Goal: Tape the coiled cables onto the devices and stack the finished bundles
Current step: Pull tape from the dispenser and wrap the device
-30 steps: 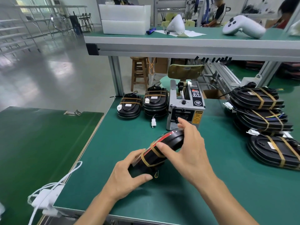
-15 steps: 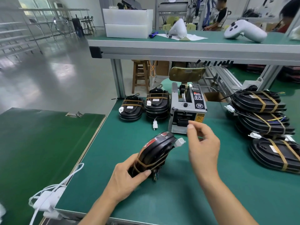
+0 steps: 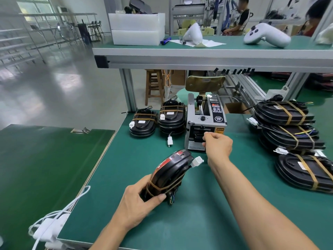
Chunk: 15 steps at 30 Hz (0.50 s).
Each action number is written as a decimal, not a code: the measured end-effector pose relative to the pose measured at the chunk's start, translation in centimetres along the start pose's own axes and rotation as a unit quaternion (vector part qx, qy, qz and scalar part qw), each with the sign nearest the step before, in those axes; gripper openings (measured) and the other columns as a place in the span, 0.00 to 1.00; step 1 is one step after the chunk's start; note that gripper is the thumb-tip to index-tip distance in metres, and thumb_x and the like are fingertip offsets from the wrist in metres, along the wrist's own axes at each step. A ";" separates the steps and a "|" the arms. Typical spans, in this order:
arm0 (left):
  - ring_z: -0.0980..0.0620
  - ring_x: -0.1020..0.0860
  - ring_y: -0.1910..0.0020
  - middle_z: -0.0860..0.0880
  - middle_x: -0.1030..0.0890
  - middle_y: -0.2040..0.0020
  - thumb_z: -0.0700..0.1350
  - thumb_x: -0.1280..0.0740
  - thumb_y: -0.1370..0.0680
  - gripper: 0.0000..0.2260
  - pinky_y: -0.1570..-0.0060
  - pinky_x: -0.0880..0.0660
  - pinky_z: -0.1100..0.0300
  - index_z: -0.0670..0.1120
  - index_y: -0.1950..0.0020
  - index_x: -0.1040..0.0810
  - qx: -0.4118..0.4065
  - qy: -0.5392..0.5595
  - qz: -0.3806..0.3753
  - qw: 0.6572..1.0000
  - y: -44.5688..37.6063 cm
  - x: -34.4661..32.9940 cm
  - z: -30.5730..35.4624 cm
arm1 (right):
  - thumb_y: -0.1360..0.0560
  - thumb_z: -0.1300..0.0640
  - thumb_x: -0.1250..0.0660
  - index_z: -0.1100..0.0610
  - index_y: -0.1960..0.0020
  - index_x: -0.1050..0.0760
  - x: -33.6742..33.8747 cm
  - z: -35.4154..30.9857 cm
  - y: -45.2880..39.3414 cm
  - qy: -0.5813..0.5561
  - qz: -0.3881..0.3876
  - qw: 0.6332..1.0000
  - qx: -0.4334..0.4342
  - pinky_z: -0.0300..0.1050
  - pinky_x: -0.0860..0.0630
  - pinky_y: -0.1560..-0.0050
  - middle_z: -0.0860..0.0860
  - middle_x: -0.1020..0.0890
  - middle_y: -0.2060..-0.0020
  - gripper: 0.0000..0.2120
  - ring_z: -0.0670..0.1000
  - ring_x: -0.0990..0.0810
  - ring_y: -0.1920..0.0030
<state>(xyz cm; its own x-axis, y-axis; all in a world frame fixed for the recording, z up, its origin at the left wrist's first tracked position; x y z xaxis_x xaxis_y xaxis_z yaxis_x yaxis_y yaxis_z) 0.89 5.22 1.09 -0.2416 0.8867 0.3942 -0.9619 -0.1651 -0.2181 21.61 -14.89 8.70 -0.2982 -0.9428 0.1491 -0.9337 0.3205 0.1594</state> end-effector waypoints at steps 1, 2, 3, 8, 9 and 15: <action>0.54 0.15 0.43 0.56 0.12 0.42 0.57 0.22 0.24 0.21 0.40 0.22 0.64 0.64 0.32 0.19 0.000 0.000 -0.001 1.000 0.0 0.0 0.0 | 0.28 0.57 0.29 0.52 0.73 0.20 -0.2 0.0 -0.2 -0.006 0.005 1.000 -0.012 0.58 0.17 0.45 0.43 0.17 0.74 0.14 0.60 0.13 0.58; 0.54 0.15 0.43 0.56 0.12 0.42 0.57 0.22 0.24 0.21 0.41 0.22 0.65 0.65 0.32 0.19 0.000 0.001 -0.001 1.000 0.0 0.0 0.1 | 0.28 0.57 0.28 0.53 0.71 0.19 -0.4 0.0 -0.2 -0.016 0.009 1.000 -0.026 0.57 0.16 0.47 0.43 0.18 0.75 0.13 0.58 0.14 0.61; 0.55 0.15 0.44 0.56 0.12 0.42 0.57 0.22 0.25 0.21 0.41 0.23 0.66 0.64 0.32 0.19 -0.001 0.001 -0.001 1.000 0.0 0.0 0.1 | 0.29 0.57 0.28 0.53 0.69 0.18 -0.6 -0.1 -0.3 -0.025 0.013 0.999 -0.038 0.54 0.16 0.49 0.43 0.18 0.75 0.10 0.54 0.15 0.64; 0.56 0.15 0.44 0.57 0.12 0.42 0.56 0.22 0.25 0.22 0.41 0.24 0.68 0.63 0.32 0.19 -0.007 0.002 -0.001 1.000 -0.1 0.0 0.2 | 0.29 0.62 0.27 0.55 0.68 0.18 -1.4 -0.1 -0.8 -0.084 0.029 0.992 -0.085 0.42 0.23 0.64 0.45 0.19 0.78 0.09 0.48 0.22 0.72; 0.56 0.15 0.44 0.57 0.12 0.42 0.56 0.22 0.25 0.22 0.41 0.24 0.68 0.63 0.32 0.19 -0.007 0.000 -0.002 1.000 -0.1 0.0 0.1 | 0.29 0.63 0.27 0.56 0.68 0.19 -1.5 -0.1 -0.9 -0.092 0.033 0.991 -0.092 0.41 0.24 0.66 0.47 0.18 0.77 0.09 0.48 0.22 0.73; 0.54 0.15 0.42 0.57 0.12 0.41 0.55 0.21 0.24 0.22 0.39 0.23 0.64 0.63 0.31 0.20 -0.012 -0.009 -0.002 1.000 -0.1 0.0 -0.2 | 0.30 0.63 0.26 0.56 0.67 0.19 -2.1 0.1 -1.4 -0.097 0.047 0.988 -0.107 0.46 0.19 0.55 0.52 0.14 0.66 0.07 0.53 0.17 0.63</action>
<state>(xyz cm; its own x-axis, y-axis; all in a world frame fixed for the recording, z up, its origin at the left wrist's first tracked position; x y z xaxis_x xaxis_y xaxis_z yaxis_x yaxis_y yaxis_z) 1.04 5.31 0.87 -0.2403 0.8790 0.4119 -0.9595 -0.1507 -0.2380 23.56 -13.39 8.08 -0.4328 -0.9014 -0.0143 -0.8435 0.3993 0.3594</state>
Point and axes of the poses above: each hand's wrist, its own y-axis away from the middle knuckle, its own x-axis out of the back of the hand, z = x × y, the point moved 2 cm from there along -y, towards the middle knuckle
